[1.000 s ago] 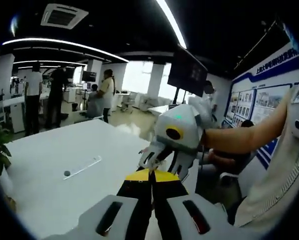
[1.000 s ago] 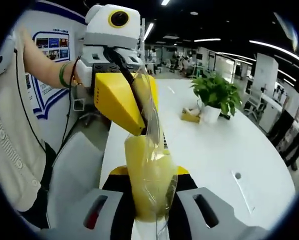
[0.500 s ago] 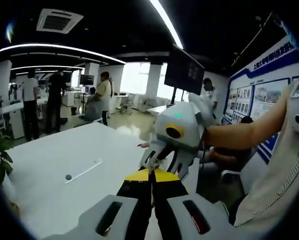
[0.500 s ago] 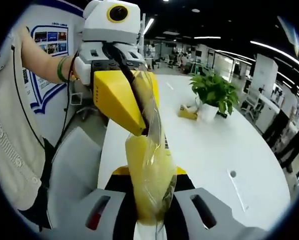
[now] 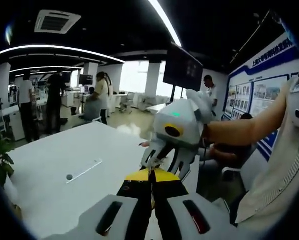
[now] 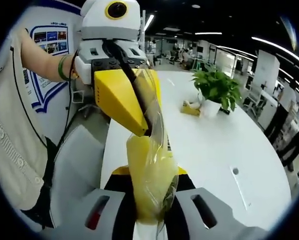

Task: Compare the silicone blocks by pressing each to a similar depth, holding the contact briefly, and releasing to observe deformation and rebound differences across the visible hardness samples.

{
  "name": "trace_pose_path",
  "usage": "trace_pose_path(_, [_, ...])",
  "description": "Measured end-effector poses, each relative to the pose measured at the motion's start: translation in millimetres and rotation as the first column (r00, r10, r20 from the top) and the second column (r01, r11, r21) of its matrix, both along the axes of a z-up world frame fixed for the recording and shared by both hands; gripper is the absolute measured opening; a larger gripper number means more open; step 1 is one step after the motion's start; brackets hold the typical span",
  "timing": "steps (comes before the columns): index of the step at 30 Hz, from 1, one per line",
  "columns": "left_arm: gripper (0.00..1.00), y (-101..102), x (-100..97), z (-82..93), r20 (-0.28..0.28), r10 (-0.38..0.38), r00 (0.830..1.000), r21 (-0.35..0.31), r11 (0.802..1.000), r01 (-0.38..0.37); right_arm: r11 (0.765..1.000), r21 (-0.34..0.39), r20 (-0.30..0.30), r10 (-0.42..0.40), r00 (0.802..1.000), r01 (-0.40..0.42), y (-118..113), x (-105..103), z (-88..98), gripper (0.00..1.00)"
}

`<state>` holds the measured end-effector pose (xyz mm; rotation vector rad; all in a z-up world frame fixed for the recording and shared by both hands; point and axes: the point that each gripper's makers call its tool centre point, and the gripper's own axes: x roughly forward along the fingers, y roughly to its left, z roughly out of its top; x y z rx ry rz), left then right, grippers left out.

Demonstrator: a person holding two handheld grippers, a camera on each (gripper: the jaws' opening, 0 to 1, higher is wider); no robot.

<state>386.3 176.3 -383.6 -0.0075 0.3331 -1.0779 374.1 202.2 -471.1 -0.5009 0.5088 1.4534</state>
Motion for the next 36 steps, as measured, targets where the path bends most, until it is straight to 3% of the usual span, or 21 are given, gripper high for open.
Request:
trace_pose_path(2, [0.0, 0.8, 0.0, -0.3, 0.019, -0.004, 1.0, 0.012, 1.0, 0.004, 1.0, -0.006, -0.003, -0.005, 1.0, 0.005, 0.5, 0.2, -0.5, 0.13])
trace_pose_path(4, [0.0, 1.8, 0.5, 0.2, 0.03, -0.002, 1.0, 0.014, 1.0, 0.002, 1.0, -0.011, -0.044, -0.025, 0.999, 0.024, 1.0, -1.0, -0.5, 0.14])
trace_pose_path(13, [0.0, 4.8, -1.3, 3.5, 0.029, 0.002, 1.0, 0.0, 1.0, -0.002, 1.0, -0.009, 0.004, -0.014, 1.0, 0.014, 4.2, 1.3, 2.9, 0.17])
trace_pose_path(16, [0.0, 5.6, -0.8, 3.6, 0.032, 0.005, 0.999, -0.001, 1.0, -0.005, 1.0, -0.008, 0.047, -0.003, 0.999, 0.003, 5.3, 4.0, 3.2, 0.18])
trace_pose_path(36, [0.0, 5.5, -4.2, 3.0, 0.022, -0.002, 1.0, -0.016, 1.0, 0.002, 1.0, -0.009, 0.041, 0.026, 0.999, -0.026, 6.1, -0.2, 2.3, 0.22])
